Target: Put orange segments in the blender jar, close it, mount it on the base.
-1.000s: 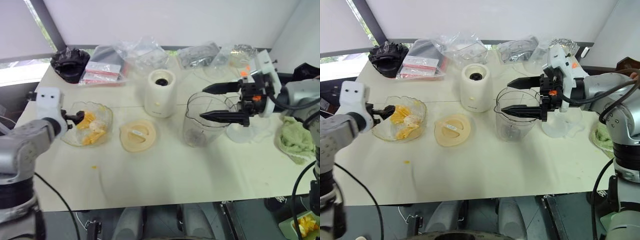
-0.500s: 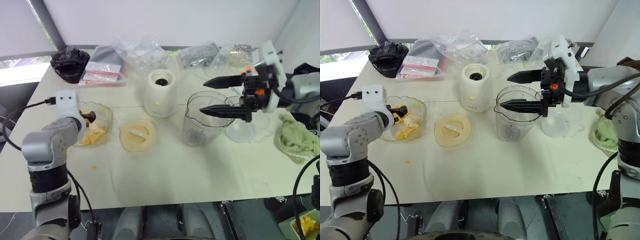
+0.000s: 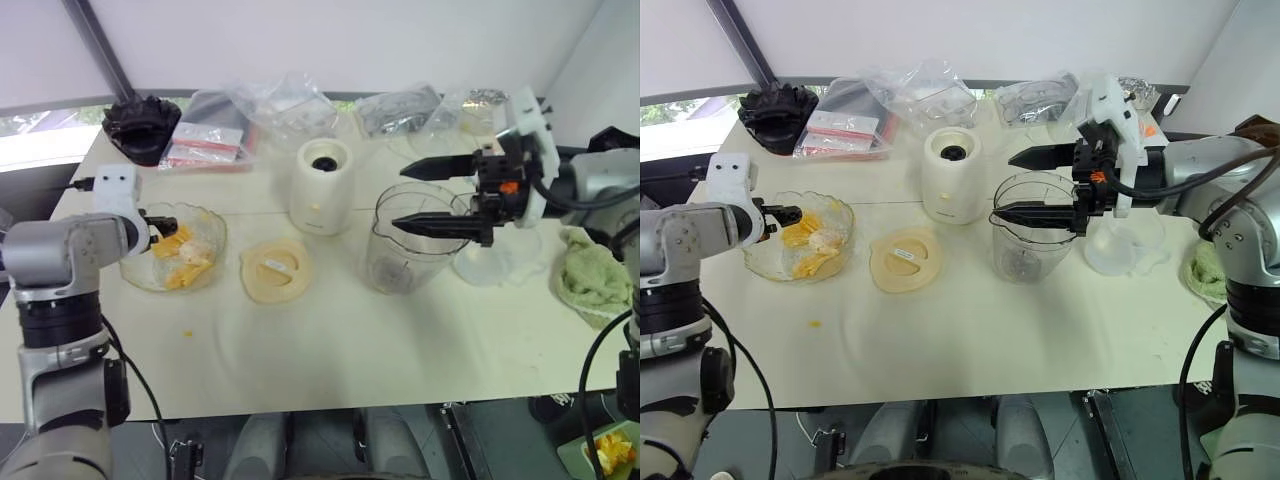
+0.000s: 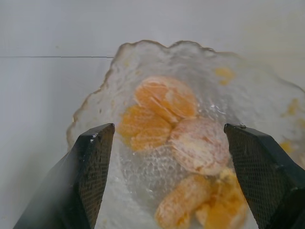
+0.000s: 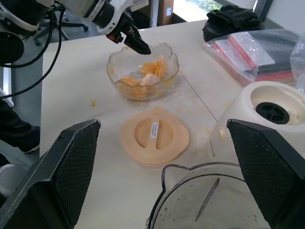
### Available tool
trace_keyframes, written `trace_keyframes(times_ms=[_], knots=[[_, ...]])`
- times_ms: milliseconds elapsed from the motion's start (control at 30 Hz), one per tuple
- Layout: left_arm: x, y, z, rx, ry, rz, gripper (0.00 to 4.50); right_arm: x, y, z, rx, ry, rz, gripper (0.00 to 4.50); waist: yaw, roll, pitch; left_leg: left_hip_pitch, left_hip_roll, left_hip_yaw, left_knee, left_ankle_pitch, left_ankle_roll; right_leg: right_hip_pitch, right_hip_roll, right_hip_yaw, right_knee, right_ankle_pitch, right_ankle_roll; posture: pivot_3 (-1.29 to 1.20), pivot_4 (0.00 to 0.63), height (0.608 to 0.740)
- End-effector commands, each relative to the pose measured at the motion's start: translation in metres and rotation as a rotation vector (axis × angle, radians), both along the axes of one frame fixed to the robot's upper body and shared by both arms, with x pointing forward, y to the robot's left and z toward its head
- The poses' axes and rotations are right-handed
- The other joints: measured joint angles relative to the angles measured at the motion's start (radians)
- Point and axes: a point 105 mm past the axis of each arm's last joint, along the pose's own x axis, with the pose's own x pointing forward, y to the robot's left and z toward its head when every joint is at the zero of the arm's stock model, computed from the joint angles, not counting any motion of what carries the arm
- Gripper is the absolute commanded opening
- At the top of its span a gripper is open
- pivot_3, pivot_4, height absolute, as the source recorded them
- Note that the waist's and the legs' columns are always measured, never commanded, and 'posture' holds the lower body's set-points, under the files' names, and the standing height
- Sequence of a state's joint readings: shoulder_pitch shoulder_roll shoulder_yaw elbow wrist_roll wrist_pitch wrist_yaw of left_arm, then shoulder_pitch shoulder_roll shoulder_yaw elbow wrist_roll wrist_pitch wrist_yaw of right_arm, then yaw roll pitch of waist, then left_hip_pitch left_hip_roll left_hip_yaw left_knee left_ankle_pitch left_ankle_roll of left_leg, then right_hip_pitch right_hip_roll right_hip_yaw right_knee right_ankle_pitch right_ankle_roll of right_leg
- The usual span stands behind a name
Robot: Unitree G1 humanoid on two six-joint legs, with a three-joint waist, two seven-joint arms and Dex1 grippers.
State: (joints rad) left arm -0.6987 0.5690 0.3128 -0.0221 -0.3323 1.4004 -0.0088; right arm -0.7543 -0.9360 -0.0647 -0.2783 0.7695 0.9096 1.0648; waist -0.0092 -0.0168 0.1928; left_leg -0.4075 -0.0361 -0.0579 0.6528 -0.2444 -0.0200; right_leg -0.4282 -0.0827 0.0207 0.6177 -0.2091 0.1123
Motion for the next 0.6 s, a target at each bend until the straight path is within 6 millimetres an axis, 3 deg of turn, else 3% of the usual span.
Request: trace_keyframes(times_ms=[33, 200, 367, 600], knots=[[0.008, 0.010, 0.008, 0.001, -0.098, 0.132, 3.83, -0.007, -0.002, 0.012, 0.004, -0.064, 0.004, 4.46, 0.000, 0.000, 0.000, 0.000, 0.000, 0.000, 0.000, 0.000, 0.000, 0.000, 0.000, 0.000, 0.000, 0.000, 0.000, 0.00, 0.150, 0.740], [0.019, 0.000, -0.001, -0.091, -0.166, 0.217, 3.83, -0.008, -0.003, 0.012, 0.003, -0.065, -0.002, 4.46, 0.001, 0.000, 0.000, 0.000, 0.000, 0.000, 0.000, 0.000, 0.000, 0.000, 0.000, 0.000, 0.000, 0.001, 0.002, 0.00, 0.150, 0.740], [0.028, 0.001, -0.013, -0.313, -0.269, 0.376, 3.83, -0.009, -0.006, 0.013, 0.002, -0.070, -0.010, 4.46, 0.000, -0.001, 0.000, 0.000, 0.000, 0.000, 0.000, 0.000, 0.000, 0.000, -0.001, 0.000, 0.000, 0.001, 0.002, 0.00, 0.150, 0.740], [0.032, 0.006, -0.025, -0.381, -0.298, 0.455, 3.83, -0.010, -0.008, 0.012, 0.002, -0.074, -0.023, 4.46, 0.003, -0.001, 0.000, 0.000, -0.001, 0.001, 0.001, 0.000, 0.000, 0.000, -0.001, 0.000, 0.000, 0.002, 0.003, 0.00, 0.150, 0.740]])
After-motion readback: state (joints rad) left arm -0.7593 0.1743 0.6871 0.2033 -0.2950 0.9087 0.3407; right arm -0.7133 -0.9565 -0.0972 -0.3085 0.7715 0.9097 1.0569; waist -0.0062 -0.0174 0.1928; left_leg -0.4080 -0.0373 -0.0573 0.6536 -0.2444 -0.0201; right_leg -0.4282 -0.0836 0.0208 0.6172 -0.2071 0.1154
